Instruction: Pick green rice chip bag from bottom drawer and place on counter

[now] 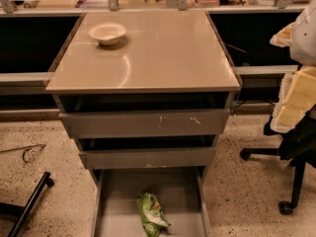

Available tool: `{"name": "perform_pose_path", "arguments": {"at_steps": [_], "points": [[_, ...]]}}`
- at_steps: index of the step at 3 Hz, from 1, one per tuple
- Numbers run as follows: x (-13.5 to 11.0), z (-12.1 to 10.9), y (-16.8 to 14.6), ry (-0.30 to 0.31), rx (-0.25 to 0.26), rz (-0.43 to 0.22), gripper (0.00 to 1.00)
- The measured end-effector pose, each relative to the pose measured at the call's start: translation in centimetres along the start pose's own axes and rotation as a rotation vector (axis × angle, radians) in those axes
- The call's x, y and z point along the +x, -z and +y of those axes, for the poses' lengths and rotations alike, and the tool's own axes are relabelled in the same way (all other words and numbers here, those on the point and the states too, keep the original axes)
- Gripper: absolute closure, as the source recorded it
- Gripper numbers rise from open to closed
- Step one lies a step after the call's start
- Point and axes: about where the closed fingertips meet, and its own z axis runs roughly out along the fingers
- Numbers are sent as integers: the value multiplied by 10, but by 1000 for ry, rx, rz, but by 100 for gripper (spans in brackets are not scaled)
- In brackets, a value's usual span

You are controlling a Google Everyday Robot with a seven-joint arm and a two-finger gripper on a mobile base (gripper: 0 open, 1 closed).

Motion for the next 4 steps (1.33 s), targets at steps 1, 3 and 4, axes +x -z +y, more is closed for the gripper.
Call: {"name": "perform_pose_path", "arguments": {"at_steps": [1, 3, 4], "points": [[0, 0, 0, 0, 0, 0, 0], [-12, 4, -117, -13, -109, -152, 0], [-12, 4, -117, -13, -109, -152, 0]]}}
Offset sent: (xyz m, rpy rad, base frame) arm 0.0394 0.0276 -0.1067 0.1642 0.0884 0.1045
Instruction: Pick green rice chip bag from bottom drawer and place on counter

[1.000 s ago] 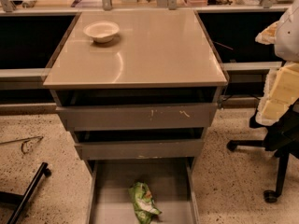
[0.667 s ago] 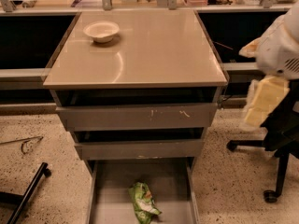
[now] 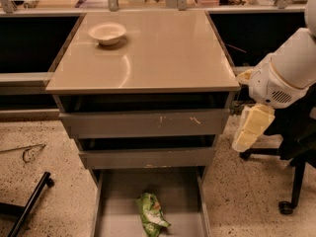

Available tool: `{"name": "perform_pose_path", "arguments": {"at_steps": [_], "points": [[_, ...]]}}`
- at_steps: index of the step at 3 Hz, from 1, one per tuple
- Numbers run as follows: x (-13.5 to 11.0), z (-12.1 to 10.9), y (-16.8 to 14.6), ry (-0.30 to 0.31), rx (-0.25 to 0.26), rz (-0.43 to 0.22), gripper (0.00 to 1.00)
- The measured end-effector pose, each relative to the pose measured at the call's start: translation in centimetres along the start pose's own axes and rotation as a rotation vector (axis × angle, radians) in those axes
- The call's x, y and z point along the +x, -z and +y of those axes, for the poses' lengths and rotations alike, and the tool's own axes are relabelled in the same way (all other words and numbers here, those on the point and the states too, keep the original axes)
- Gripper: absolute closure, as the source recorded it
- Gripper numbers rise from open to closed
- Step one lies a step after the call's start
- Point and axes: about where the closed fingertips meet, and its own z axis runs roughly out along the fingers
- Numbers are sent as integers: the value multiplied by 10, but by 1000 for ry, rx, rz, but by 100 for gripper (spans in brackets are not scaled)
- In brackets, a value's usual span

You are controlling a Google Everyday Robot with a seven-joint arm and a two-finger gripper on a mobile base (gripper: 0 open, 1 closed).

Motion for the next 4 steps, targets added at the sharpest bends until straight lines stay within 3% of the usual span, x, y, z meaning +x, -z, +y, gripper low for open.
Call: {"name": "perform_pose_path", "arguments": {"at_steps": [1, 3, 4], "points": [[15, 13, -35, -14, -37, -14, 0], [61, 53, -135, -75, -122, -114, 0], [61, 53, -135, -75, -122, -114, 0]]}}
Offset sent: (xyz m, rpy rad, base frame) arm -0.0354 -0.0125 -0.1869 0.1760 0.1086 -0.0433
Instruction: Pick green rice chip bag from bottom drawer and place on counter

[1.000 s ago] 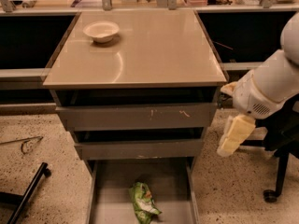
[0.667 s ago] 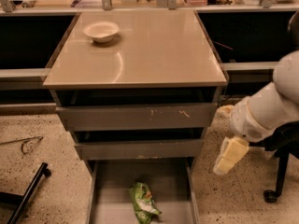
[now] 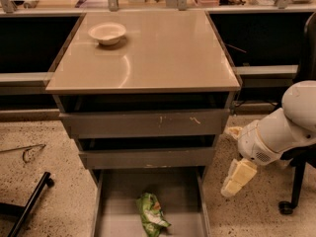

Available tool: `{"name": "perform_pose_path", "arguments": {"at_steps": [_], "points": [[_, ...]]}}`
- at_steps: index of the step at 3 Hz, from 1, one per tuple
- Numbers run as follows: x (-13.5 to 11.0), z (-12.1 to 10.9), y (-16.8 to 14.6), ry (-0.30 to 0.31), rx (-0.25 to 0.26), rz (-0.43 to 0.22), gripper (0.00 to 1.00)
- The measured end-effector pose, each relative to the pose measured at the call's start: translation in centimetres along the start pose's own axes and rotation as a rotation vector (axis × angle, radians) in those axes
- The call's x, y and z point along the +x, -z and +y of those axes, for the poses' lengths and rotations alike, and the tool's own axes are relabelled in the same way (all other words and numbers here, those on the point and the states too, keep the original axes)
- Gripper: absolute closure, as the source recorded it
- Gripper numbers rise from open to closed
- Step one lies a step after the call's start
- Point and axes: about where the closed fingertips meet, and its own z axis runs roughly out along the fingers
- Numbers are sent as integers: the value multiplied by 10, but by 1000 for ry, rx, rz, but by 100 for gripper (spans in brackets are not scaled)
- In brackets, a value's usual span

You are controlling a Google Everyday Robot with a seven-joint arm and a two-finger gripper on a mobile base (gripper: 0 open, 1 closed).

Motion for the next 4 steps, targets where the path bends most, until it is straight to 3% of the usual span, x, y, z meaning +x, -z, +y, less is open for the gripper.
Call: {"name": "perform_pose_path", "arguments": {"at_steps": [1, 2, 3, 4], "points": [[13, 10, -50, 4, -34, -1, 0], [41, 28, -133, -44, -70, 3, 0], [51, 29, -187, -83, -63, -31, 0], [51, 29, -187, -83, -63, -31, 0]]}}
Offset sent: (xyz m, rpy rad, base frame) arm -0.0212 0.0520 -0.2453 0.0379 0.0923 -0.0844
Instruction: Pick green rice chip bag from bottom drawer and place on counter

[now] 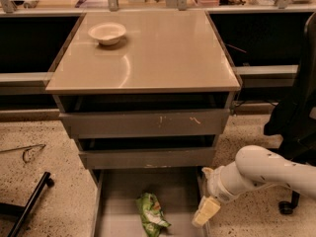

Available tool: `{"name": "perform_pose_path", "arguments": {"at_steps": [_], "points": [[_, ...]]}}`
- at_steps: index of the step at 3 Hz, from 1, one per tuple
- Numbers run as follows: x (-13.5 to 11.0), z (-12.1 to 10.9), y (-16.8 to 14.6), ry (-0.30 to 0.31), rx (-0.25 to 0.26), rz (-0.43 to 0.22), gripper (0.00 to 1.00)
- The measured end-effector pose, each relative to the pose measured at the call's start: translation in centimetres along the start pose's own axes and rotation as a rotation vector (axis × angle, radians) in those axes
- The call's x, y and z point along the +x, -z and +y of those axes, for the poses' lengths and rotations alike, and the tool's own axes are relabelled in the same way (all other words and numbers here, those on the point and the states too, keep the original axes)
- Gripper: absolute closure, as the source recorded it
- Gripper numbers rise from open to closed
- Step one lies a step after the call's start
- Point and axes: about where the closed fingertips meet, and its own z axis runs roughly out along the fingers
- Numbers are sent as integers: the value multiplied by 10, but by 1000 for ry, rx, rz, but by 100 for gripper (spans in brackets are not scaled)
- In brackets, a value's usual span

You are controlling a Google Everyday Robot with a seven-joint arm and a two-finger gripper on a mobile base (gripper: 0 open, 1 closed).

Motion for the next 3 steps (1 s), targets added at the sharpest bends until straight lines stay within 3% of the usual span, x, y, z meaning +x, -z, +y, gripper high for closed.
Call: {"name": "perform_pose_path", "arguments": {"at_steps": [1, 2, 3], "points": [[3, 0, -13, 14, -27, -18, 0], [10, -5, -65, 62, -60, -57, 0], [20, -10, -130, 102, -85, -142, 0]]}}
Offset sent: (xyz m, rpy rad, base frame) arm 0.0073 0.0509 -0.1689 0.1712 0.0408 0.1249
